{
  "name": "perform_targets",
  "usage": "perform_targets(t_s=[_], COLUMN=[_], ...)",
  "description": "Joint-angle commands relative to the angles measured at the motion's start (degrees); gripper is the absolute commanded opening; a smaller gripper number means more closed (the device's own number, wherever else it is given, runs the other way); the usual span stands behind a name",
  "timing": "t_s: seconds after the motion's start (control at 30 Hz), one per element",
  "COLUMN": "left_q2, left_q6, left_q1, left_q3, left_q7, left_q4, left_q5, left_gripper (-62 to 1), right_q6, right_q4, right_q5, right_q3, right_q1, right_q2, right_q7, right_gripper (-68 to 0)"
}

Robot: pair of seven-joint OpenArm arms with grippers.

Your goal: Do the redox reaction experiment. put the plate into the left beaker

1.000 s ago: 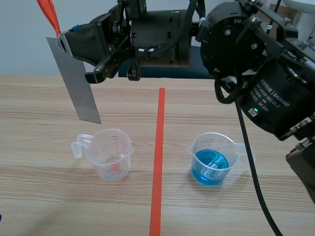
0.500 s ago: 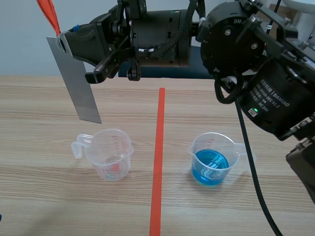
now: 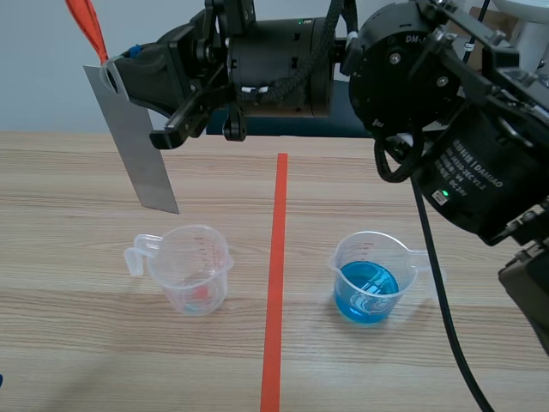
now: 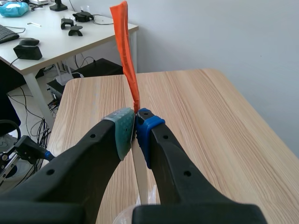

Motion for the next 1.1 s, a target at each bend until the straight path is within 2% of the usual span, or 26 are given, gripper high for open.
perform_targets(t_s=[0.0,0.33,0.77,1.07], left_q2=[-0.2,-0.2,-0.3,-3.7], left_q6=[-0.2,-0.2,-0.2,-0.2], left_q1=[0.0,0.0,0.0,0.8], left_q3=[0.1,0.1,0.1,0.1], left_q7=[-2.6,-1.2,-2.4,-2.6], left_q4=[0.9,0.9,0.9,1.1], left_q5=[-0.3,-0.3,-0.3,-0.4], left_gripper=[1.4,1.4,1.4,1.4], right_q6=[0.4,0.4,0.0,-0.2], right_q4=[0.7,0.6,0.6,0.6], right_q5=[0.0,-1.9,-2.1,-4.1], right_q3=[0.7,0.6,0.5,0.5], right_q1=[1.6,1.4,-0.8,-2.7], right_q2=[-0.4,-0.4,-0.3,-0.4], right_q7=[1.2,2.8,3.2,3.4], right_gripper=[-67.1,-67.1,-67.1,-67.1])
